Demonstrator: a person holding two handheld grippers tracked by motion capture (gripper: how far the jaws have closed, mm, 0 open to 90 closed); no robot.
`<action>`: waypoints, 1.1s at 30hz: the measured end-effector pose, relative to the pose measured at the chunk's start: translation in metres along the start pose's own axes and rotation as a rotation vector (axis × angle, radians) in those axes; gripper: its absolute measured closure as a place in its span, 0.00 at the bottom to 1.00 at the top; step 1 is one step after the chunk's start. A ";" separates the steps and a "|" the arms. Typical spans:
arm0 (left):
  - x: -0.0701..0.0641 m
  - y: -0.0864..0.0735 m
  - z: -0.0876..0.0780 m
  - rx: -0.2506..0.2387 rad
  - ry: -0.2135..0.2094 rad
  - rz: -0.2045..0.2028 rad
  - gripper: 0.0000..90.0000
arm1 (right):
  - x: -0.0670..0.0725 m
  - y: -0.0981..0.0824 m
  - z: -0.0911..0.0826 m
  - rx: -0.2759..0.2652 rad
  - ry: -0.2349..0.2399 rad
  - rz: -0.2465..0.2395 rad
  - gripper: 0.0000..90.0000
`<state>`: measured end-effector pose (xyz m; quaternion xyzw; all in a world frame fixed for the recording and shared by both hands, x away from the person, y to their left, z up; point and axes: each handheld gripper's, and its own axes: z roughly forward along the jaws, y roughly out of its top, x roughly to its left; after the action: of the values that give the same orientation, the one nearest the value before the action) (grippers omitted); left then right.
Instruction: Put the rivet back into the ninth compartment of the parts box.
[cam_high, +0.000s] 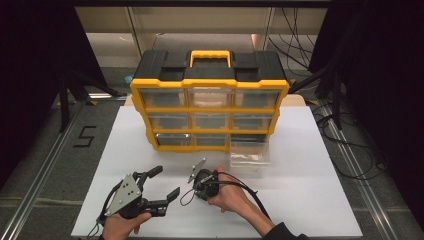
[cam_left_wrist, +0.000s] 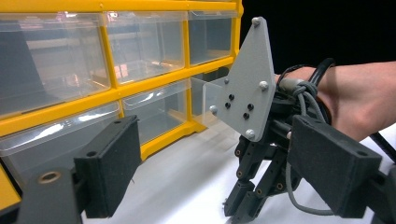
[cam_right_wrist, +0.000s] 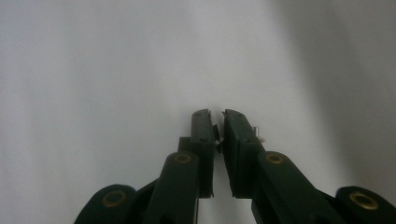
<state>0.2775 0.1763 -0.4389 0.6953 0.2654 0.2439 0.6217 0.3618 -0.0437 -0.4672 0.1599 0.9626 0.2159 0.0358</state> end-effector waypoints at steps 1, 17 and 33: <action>0.000 0.000 0.000 -0.002 -0.001 -0.003 0.19 | 0.000 0.000 -0.001 -0.001 -0.001 -0.002 0.92; 0.000 0.000 0.000 -0.001 0.000 0.000 0.19 | -0.013 0.002 -0.037 -0.099 -0.053 0.010 0.92; 0.000 0.000 0.000 0.000 0.000 0.001 0.19 | -0.030 -0.006 -0.089 -0.218 -0.124 0.049 0.92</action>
<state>0.2772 0.1765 -0.4388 0.6956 0.2651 0.2439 0.6216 0.3761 -0.0945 -0.3887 0.1917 0.9252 0.3095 0.1072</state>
